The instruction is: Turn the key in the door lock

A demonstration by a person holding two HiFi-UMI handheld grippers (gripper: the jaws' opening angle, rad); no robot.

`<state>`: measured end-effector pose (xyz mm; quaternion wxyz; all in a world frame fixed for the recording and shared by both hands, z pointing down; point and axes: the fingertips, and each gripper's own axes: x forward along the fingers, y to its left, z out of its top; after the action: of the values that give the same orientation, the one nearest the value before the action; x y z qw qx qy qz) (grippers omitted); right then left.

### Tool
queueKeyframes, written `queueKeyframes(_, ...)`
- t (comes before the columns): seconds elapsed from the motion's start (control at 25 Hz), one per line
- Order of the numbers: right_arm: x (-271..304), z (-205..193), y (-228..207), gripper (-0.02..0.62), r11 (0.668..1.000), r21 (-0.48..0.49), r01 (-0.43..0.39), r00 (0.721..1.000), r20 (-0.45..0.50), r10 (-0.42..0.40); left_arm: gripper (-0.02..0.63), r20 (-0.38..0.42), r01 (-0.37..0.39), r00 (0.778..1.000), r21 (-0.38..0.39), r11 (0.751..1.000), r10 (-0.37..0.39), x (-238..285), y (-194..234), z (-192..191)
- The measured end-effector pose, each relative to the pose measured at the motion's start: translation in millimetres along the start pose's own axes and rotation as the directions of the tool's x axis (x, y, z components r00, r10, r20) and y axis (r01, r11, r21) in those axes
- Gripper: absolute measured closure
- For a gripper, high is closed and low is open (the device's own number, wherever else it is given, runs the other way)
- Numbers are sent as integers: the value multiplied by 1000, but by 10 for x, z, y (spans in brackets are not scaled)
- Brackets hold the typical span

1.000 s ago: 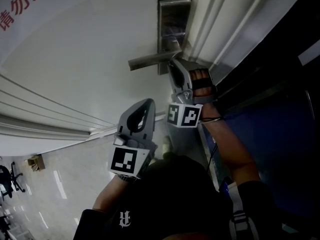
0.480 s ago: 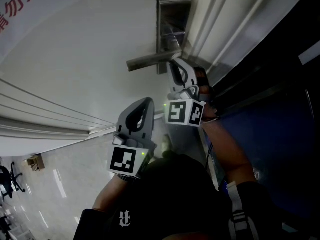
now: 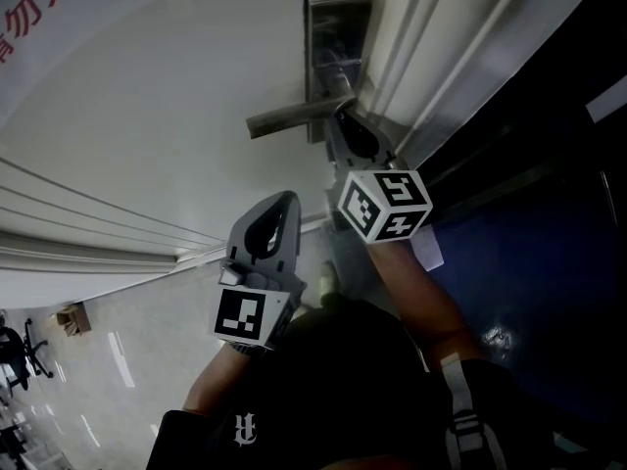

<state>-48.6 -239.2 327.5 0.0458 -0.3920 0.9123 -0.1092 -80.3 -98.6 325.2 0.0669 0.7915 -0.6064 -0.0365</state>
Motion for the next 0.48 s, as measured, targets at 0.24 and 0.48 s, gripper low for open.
queueKeyframes(0.24, -6, -10, -52, 571, 835, 543, -87, 996, 53, 69, 600, 1, 2, 1000, -4, 1000, -2, -21, -6, 5)
queueKeyframes(0.48, -26, -117, -130, 571, 551, 828, -108, 994, 76, 82, 600, 4, 4, 1000, 0, 1000, -4, -42, -18, 12)
